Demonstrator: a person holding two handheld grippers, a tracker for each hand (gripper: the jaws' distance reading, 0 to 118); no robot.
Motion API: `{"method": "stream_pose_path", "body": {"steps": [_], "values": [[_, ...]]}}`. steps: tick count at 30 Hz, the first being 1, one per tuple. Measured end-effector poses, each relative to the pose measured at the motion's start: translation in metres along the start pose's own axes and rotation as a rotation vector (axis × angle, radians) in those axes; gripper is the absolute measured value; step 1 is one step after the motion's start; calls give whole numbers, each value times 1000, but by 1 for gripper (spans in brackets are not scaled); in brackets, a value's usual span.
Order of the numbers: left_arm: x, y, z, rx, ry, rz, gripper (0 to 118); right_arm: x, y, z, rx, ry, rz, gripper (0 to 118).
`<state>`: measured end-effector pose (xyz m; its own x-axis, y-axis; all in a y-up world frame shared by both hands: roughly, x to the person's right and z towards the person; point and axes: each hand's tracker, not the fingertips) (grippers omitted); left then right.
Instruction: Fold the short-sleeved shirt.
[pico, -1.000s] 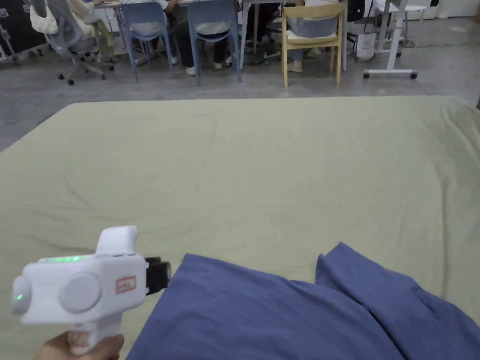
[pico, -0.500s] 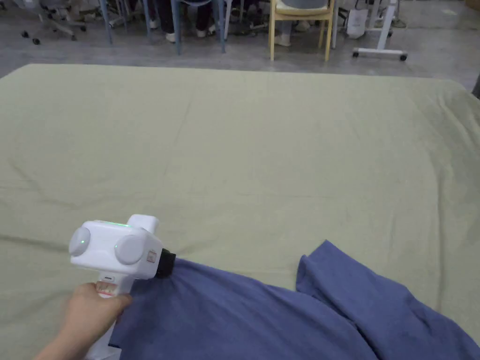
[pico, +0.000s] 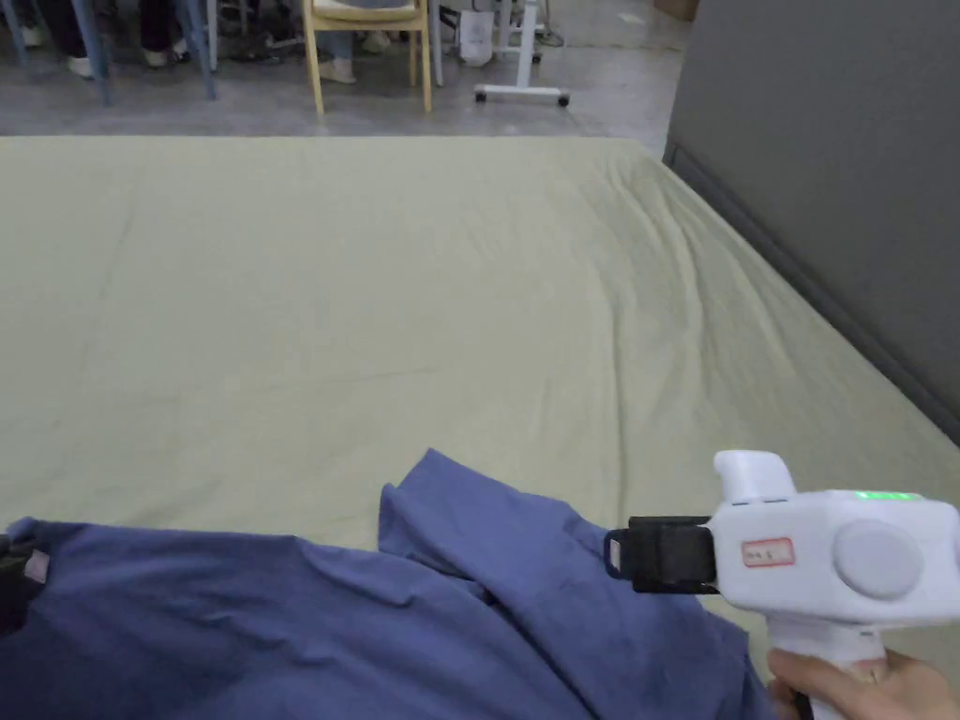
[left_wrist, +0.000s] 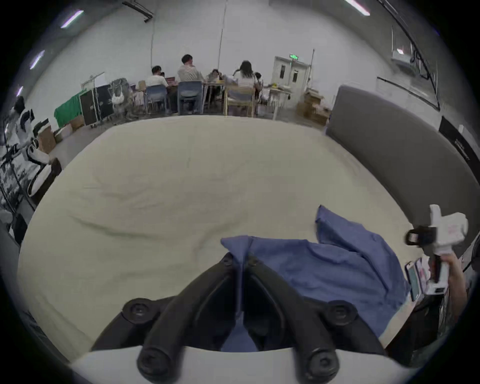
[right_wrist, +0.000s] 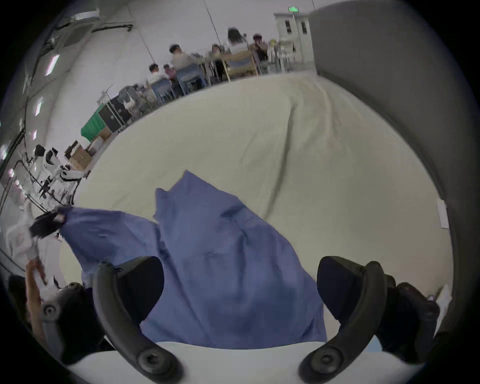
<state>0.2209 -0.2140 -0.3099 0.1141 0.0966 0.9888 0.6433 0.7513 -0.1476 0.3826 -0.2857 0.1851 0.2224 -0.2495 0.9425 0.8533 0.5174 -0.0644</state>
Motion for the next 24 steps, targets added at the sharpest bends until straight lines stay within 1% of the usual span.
{"method": "stream_pose_path", "body": {"steps": [1,3,4,5,7,8,9,10,11,12,13,14,15,17,20,24], "values": [[2,-3,2,0,1,16,1,1,9,-21,-39,-22,11,118],[5,-8,1,1,-2,44,1,-4,27,-50,-67,-81,30,118],[5,-8,-3,3,-11,61,1,-6,31,-65,-76,-96,59,117],[5,-9,-7,-4,-24,92,1,-8,36,-84,-101,-107,96,110],[4,-10,-15,-7,-23,127,1,-15,40,-112,-172,-159,118,80],[3,-9,-19,-12,-23,134,1,-17,38,-120,-208,-147,135,80],[3,-9,-20,-13,-24,139,1,-19,34,-118,-187,-211,175,70],[3,-9,-19,-11,-22,144,1,-22,33,-105,-135,-186,187,70],[1,-9,-20,-5,-24,150,1,-28,33,-95,-121,-184,207,64],[-1,-7,-21,1,-30,157,1,-27,31,-88,-98,-192,233,47],[-2,-4,-21,0,-37,163,1,-25,29,-85,-97,-171,209,11],[-1,-2,-19,1,-36,166,1,-21,28,-75,-57,-189,180,4],[-1,1,-16,8,-32,166,1,-22,29,-65,-35,-140,155,4],[-4,9,-6,32,-31,164,1,-22,28,-41,24,-123,127,4],[-7,27,23,105,-28,160,1,-25,31,16,182,-88,113,4],[-15,57,75,222,-38,175,1,-30,42,105,391,-13,53,4]]}}
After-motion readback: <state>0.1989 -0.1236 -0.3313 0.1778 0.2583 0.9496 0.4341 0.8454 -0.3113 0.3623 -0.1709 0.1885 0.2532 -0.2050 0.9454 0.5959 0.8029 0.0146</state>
